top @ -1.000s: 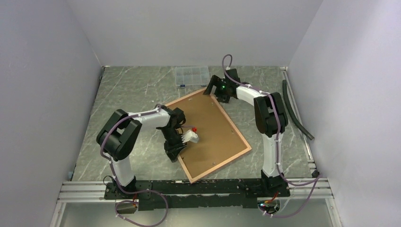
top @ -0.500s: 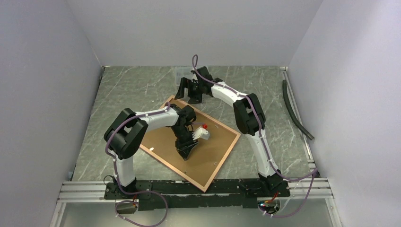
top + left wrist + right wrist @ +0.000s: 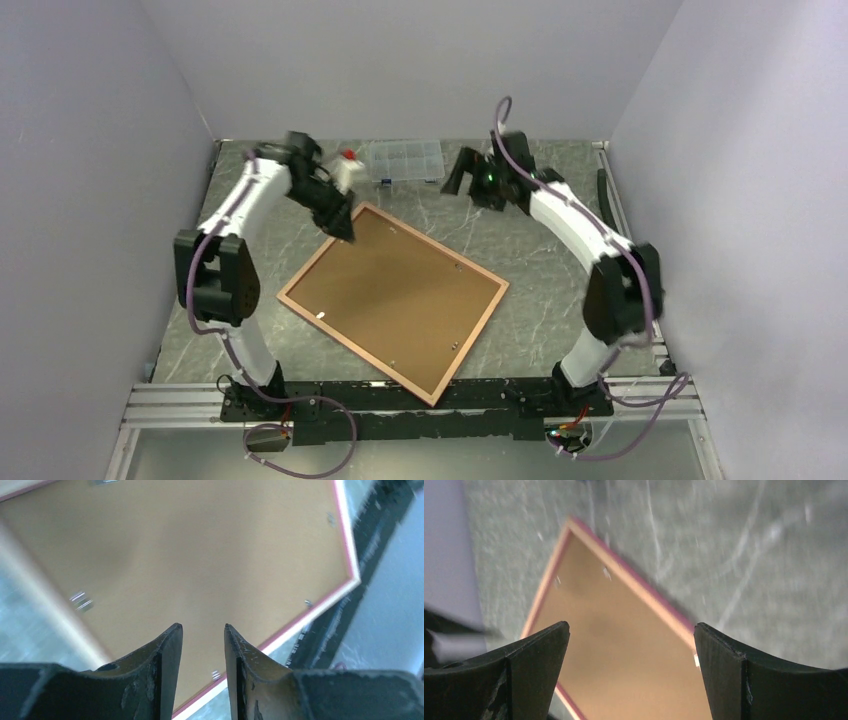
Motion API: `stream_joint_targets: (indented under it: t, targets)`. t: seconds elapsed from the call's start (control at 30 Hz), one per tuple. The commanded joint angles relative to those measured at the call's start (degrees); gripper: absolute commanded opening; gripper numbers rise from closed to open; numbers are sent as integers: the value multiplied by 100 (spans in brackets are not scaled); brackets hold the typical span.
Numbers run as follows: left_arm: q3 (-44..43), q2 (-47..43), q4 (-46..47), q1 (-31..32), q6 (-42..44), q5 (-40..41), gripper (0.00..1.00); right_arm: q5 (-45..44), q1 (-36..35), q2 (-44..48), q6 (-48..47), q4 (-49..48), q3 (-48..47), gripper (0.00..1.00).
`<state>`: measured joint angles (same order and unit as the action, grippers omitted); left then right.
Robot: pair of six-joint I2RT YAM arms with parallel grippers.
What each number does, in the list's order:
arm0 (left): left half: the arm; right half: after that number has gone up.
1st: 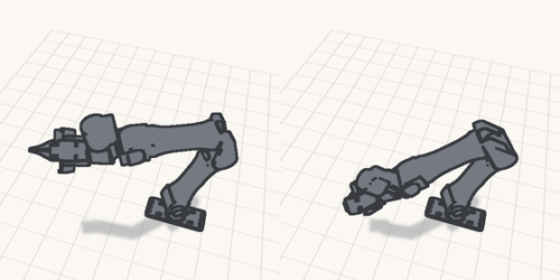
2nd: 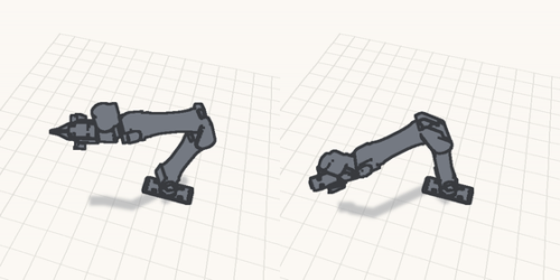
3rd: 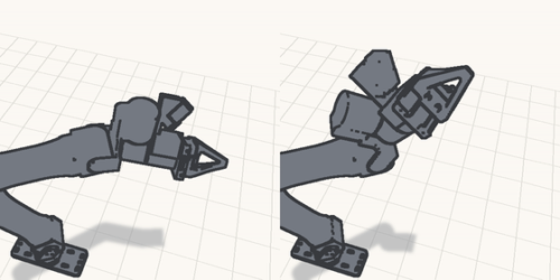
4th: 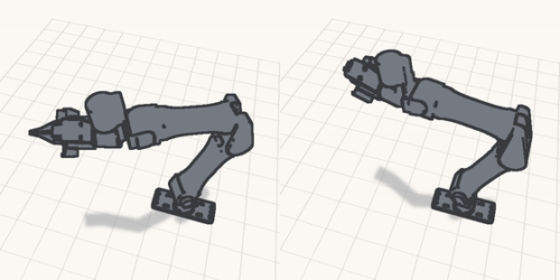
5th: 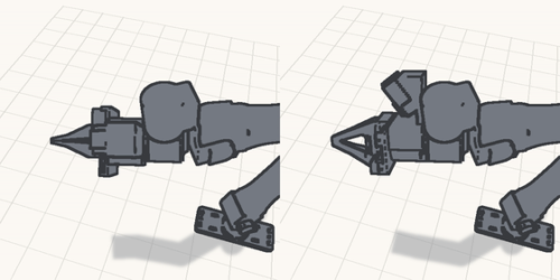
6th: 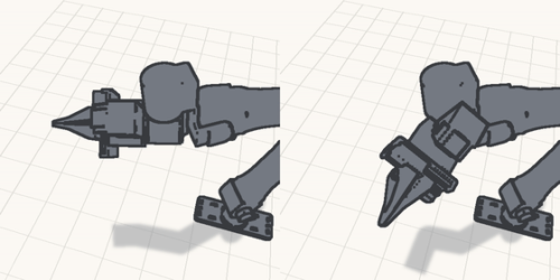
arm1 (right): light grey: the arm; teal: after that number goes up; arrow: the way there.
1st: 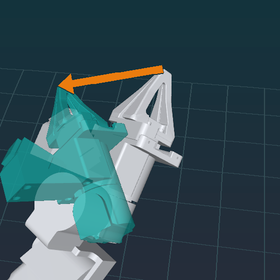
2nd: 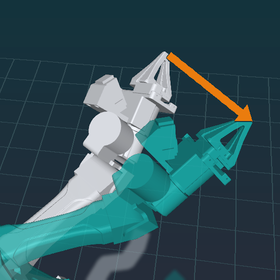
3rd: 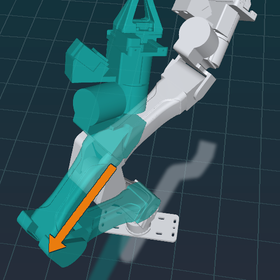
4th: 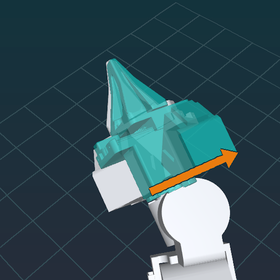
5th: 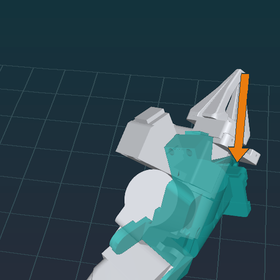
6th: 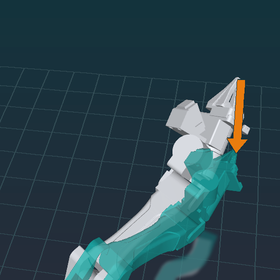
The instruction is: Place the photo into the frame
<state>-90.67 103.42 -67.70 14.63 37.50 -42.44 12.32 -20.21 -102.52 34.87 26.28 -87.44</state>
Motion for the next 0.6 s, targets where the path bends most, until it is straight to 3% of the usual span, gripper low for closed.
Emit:
stream_joint_targets:
  t: [0.0,0.2,0.4,0.57]
  targets:
    - [-534,400,43,-1329,-54,270,42,-202,-243,1551,478,-272,2356,100]
    - [-906,1434,716,-2473,-602,765,41,278,-396,3114,1165,-474,4282,100]
    - [-157,1449,1164,-2562,-588,757,40,389,-408,3817,1255,-30,5017,100]
    - [233,1559,911,-2530,-356,490,36,643,-368,3683,1163,-176,5282,100]
